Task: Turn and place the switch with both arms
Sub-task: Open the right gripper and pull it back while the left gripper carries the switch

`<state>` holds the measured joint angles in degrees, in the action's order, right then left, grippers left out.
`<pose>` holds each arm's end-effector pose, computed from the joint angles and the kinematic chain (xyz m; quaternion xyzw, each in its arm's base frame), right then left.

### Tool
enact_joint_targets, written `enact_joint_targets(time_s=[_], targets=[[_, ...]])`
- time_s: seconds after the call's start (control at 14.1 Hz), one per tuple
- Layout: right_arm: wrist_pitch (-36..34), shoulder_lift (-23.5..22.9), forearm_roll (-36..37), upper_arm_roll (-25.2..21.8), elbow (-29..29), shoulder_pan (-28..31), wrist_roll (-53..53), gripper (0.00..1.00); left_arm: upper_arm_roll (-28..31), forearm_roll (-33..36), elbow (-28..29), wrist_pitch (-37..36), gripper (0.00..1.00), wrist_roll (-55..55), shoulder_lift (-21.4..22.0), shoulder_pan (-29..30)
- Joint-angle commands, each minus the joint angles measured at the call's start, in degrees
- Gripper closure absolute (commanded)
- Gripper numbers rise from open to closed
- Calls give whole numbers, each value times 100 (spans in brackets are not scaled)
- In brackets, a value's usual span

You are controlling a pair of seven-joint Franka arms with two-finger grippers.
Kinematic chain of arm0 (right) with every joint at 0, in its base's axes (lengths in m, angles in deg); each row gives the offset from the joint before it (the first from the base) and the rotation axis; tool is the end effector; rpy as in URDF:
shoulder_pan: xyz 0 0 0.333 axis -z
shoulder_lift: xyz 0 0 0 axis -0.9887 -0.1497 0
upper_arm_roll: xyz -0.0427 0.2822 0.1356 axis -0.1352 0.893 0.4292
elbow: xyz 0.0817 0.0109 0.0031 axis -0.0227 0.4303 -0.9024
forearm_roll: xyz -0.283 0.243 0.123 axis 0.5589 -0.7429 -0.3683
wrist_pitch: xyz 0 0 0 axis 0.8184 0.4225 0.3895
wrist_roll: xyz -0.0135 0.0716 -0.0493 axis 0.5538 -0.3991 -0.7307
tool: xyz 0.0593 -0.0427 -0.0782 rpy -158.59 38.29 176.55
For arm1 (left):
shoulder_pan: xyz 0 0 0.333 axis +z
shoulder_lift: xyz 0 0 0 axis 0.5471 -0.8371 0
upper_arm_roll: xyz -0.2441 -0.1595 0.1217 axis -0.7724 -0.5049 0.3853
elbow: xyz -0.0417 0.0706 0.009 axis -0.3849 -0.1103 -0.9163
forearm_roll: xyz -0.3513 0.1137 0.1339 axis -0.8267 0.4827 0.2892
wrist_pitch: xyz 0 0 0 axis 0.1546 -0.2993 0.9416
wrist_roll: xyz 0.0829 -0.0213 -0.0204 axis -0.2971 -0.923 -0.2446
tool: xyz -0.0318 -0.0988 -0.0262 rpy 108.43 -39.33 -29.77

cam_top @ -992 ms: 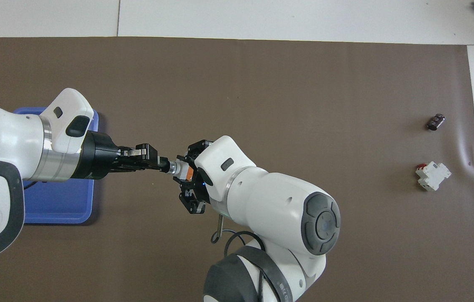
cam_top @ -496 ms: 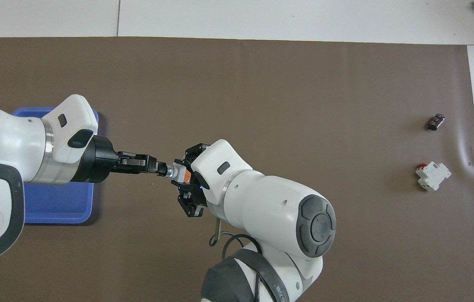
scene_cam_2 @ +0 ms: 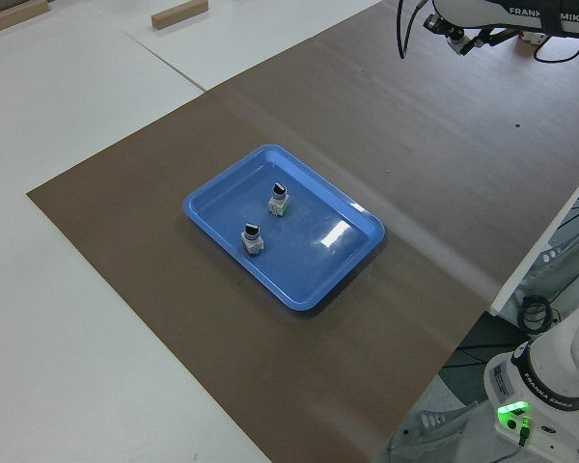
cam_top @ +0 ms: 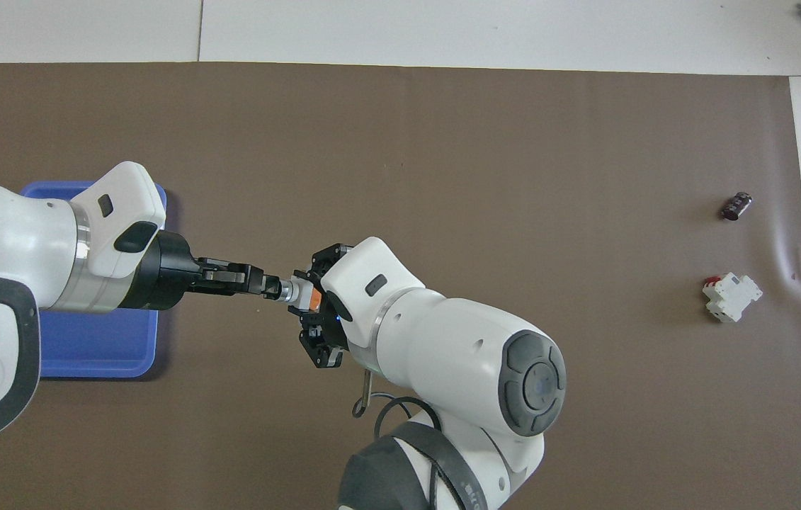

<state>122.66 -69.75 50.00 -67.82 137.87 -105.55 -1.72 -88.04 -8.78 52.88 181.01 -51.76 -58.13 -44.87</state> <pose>0.4605 0.4175 0.5027 -0.7014 -0.6218 -0.3152 0.1487 0.4862 -0.1943 0.5622 0.9525 -0.0814 -0.0058 0.2935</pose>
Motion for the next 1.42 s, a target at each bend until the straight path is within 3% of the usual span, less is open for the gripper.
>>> enact_joint_targets(time_s=[0.0,0.07,0.43,0.64,0.78,1.06,1.35], targets=[[63,130,84,-26,-3,149,155,100,61,584,285,-116,100,170,151,282],[63,130,84,-26,-12,158,426,2,61,672,285,-98,100,170,143,291],[63,130,84,-26,-12,175,464,0,79,848,285,-54,100,170,134,414],[-7,165,84,-52,-12,315,455,0,79,1470,293,59,100,152,125,493],[-156,165,84,-53,-12,596,455,0,79,2050,320,218,100,170,107,615],[-674,218,84,-53,-21,1535,464,0,79,2499,442,463,100,608,20,1090],[-676,209,102,-70,-21,2337,472,0,79,3123,425,1183,100,662,-506,1468]])
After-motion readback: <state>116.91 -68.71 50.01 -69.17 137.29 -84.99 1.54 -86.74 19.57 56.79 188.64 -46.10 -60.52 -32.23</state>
